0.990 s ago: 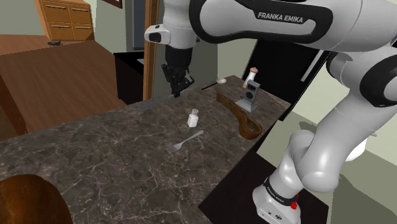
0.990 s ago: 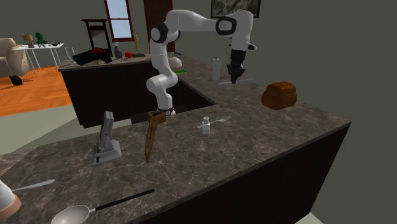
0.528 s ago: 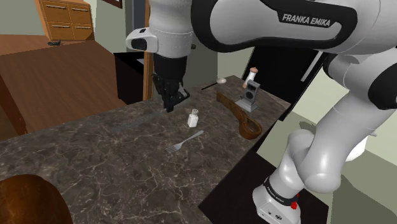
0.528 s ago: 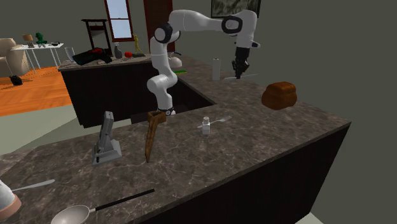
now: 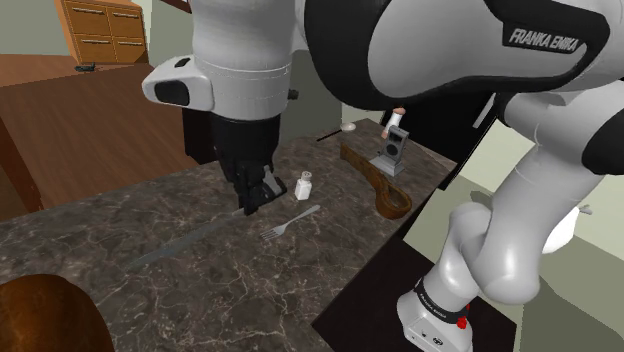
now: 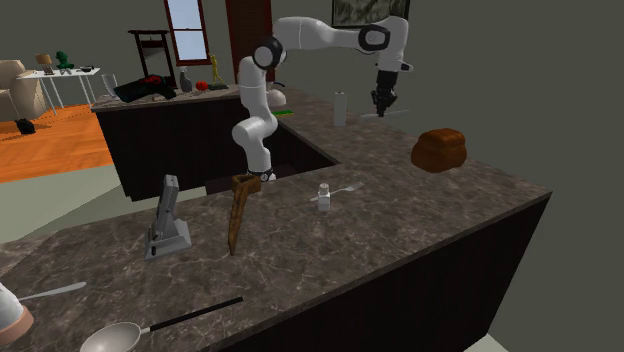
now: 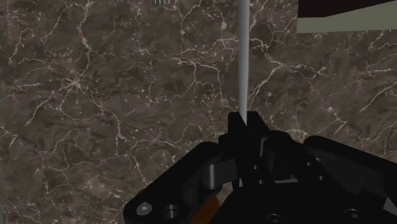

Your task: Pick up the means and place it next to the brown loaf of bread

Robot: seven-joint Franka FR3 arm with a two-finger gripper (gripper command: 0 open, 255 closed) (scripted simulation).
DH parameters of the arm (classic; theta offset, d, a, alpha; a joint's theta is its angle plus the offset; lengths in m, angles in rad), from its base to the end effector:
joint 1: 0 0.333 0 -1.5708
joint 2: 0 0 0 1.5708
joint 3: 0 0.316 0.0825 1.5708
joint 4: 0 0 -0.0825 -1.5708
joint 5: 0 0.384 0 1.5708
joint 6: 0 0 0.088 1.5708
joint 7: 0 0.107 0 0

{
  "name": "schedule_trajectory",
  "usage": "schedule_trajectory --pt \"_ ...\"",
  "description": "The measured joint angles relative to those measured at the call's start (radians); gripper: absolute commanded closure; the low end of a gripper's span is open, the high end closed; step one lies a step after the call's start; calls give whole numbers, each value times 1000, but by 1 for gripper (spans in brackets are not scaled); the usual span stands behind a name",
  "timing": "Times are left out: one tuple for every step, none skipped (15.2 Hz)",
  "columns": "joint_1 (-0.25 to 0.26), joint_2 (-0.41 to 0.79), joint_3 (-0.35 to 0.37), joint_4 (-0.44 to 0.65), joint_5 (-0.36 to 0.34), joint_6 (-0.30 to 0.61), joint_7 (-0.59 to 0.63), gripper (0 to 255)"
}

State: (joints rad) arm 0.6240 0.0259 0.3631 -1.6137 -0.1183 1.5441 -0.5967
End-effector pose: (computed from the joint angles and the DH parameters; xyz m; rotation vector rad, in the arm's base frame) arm 0.3194 0.4559 0.5893 2.1148 2.1483 -0.1068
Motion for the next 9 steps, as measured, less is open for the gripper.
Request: schedule_trajectory --pt "13 18 12 16 -5 -1 24 255" --pt "26 38 23 44 -11 -15 49 255" --pt "41 55 36 60 -15 -18 76 255" --pt "57 63 48 68 -16 -23 104 255" --pt "71 80 59 87 -22 -28 127 255" --pt "90 105 71 122 -30 -44 155 255" --pt "107 130 82 149 -39 -50 182 255" --pt "122 148 90 173 -46 -62 203 255" --pt "141 169 100 203 -54 -75 228 255"
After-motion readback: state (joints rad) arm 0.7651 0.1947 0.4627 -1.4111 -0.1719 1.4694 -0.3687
